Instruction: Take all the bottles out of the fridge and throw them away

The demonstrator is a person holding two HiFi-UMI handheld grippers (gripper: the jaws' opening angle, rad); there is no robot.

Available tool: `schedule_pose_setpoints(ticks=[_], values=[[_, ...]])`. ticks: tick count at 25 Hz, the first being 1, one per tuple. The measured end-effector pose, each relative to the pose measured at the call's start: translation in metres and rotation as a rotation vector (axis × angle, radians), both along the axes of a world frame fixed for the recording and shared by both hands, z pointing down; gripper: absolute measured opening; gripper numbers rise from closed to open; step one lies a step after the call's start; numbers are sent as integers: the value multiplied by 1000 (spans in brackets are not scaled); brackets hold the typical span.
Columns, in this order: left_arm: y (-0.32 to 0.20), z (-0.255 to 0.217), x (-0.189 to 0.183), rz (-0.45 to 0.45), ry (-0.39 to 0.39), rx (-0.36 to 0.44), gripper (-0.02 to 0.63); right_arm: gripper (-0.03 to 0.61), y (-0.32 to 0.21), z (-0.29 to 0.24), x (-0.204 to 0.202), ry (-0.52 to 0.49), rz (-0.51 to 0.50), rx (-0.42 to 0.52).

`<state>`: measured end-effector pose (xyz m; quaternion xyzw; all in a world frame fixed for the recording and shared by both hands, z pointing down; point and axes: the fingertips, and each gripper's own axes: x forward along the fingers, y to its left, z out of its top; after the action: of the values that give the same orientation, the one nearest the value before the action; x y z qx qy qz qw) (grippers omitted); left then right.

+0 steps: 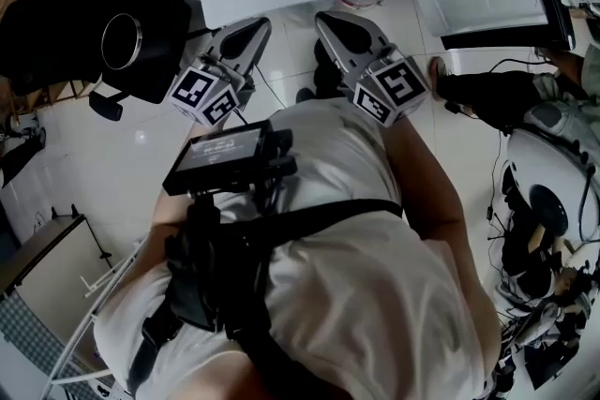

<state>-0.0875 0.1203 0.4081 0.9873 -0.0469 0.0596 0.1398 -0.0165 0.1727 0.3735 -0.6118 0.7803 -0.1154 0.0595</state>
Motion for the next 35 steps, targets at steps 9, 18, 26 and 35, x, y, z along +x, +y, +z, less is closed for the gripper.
schedule_pose_setpoints(ticks=[9, 18, 26, 35], values=[[-51, -2, 45, 11, -63, 31, 12, 5, -69, 5, 34, -38, -59, 13], [-105, -6, 100, -20, -96, 49, 12, 6, -130, 10, 83, -59, -114, 13], [-138, 4, 158, -3, -163, 128, 12, 6, -155, 23, 136, -99, -96, -7], [-163, 31, 223, 70, -309, 231, 14, 6, -169, 25, 184, -137, -22, -21]])
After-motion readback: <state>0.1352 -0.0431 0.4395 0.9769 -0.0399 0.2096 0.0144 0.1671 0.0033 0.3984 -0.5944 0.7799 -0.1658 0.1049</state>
